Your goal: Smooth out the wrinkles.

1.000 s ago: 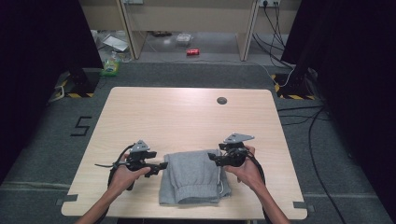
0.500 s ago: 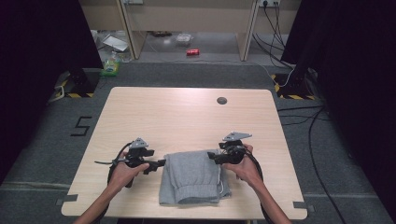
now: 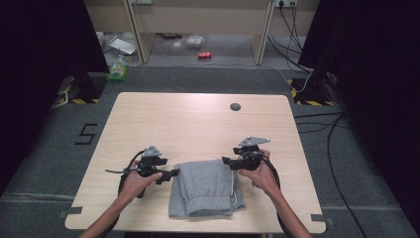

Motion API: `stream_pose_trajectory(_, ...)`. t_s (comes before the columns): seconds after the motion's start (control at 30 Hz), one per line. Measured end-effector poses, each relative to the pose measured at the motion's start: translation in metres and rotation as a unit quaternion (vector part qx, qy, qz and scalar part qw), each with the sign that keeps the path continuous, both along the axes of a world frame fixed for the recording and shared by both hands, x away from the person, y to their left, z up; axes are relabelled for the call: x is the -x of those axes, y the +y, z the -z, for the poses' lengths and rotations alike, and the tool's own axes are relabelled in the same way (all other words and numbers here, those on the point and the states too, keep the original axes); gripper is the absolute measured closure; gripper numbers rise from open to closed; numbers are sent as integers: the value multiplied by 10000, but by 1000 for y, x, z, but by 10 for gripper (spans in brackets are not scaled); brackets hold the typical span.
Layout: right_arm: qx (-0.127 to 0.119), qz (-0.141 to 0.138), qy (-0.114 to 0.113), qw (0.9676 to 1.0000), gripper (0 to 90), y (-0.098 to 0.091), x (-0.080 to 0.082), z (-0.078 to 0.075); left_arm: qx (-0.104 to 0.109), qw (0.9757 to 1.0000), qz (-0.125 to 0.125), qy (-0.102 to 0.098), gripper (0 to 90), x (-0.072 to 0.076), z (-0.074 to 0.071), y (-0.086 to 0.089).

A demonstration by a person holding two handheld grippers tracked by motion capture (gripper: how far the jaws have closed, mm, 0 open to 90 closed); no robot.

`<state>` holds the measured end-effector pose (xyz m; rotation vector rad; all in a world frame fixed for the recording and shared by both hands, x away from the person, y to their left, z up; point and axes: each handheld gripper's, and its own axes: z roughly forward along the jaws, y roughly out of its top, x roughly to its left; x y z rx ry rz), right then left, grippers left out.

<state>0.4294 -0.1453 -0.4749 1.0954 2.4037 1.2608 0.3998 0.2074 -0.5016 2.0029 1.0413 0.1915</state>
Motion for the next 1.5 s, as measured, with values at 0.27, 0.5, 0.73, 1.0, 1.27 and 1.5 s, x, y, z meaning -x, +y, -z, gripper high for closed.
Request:
stream_pose_trajectory(0.27,178,-183,83,9996,502,5,-10,9,-40,9999,127,3,253,-11,1,-17)
stream_pose_trajectory(0.5,274,-326,286,9987,555,-3,-4,26,-597,9977,269,-193,281,-6,10,-23)
stream_pose_trajectory(0.73,127,-250,546,9981,505,-4,-5,33,-591,9973,334,-297,296,-4,13,-24)
stream_pose_trajectory(1.0,-176,-9,810,9966,668,-6,-5,35,-170,9979,532,-321,679,-1,16,-20)
stream_pose_trajectory(1.27,-319,237,784,9961,735,-5,-11,35,-336,9967,530,-514,763,-5,14,-23)
stream_pose_trajectory(1.5,-292,498,716,9958,742,0,-41,32,-385,9979,294,-419,761,-38,12,-23)
